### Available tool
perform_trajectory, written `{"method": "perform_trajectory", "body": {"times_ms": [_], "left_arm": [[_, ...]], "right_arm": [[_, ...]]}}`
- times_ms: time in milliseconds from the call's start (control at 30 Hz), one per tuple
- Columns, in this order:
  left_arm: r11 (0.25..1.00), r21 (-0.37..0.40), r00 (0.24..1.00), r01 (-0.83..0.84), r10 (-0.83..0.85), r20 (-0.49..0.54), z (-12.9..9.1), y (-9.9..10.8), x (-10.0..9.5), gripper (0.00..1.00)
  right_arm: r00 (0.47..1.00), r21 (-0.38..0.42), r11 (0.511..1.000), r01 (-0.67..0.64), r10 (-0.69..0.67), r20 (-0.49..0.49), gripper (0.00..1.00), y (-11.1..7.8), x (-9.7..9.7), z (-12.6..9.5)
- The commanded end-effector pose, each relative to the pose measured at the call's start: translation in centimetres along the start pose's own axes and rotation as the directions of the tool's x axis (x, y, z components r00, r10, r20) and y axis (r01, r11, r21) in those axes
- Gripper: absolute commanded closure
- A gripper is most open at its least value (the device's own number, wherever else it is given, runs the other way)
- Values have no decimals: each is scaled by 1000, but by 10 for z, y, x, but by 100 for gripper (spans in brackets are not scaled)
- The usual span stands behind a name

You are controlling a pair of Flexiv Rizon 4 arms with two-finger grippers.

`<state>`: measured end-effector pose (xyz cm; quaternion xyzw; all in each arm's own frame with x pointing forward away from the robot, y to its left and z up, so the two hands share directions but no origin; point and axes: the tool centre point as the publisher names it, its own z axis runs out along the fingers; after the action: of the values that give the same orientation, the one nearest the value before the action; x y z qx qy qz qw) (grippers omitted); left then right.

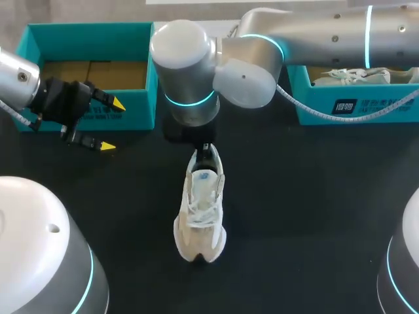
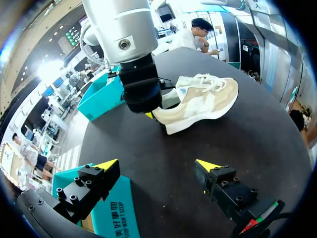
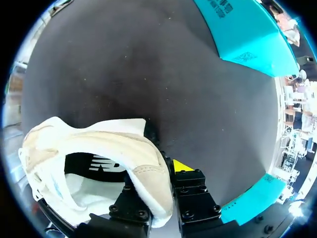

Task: Take the shoe out of the shoebox, open the shoe tongue, remove and reinsert the insole, then place the shoe into the shoebox

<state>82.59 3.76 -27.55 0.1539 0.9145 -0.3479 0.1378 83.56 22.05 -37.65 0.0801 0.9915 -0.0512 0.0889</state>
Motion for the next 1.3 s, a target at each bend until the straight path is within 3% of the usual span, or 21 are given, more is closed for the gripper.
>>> {"method": "perform_trajectory", "body": {"times_ms": [33,133,467,667,867,1000,1067,1300], "left_arm": [[1000,-3,1000,0,0,-2,0,0,0,0],[1000,-3,1000,0,0,-2,0,0,0,0],[1000,-3,1000,0,0,-2,0,0,0,0],[1000,-3,1000,0,0,-2,0,0,0,0],[1000,-3,1000,0,0,-2,0,0,0,0],[1000,-3,1000,0,0,-2,0,0,0,0],[1000,-3,1000,0,0,-2,0,0,0,0],[1000,-3,1000,0,0,-2,0,0,0,0]], "right_arm": [[1000,0,1000,-19,19,23,100,-7,2,-23],[999,-11,1000,-26,26,22,100,-11,-1,-46],[998,-79,995,63,-61,20,100,-43,-32,-164],[990,-111,984,137,-135,32,100,-59,-53,-210],[983,-150,971,185,-181,45,100,-71,-68,-234],[981,-135,972,193,-188,51,100,-79,-76,-241],[982,-118,978,174,-163,101,100,-83,-81,-245],[982,-118,978,174,-163,101,100,-83,-81,-245]]}}
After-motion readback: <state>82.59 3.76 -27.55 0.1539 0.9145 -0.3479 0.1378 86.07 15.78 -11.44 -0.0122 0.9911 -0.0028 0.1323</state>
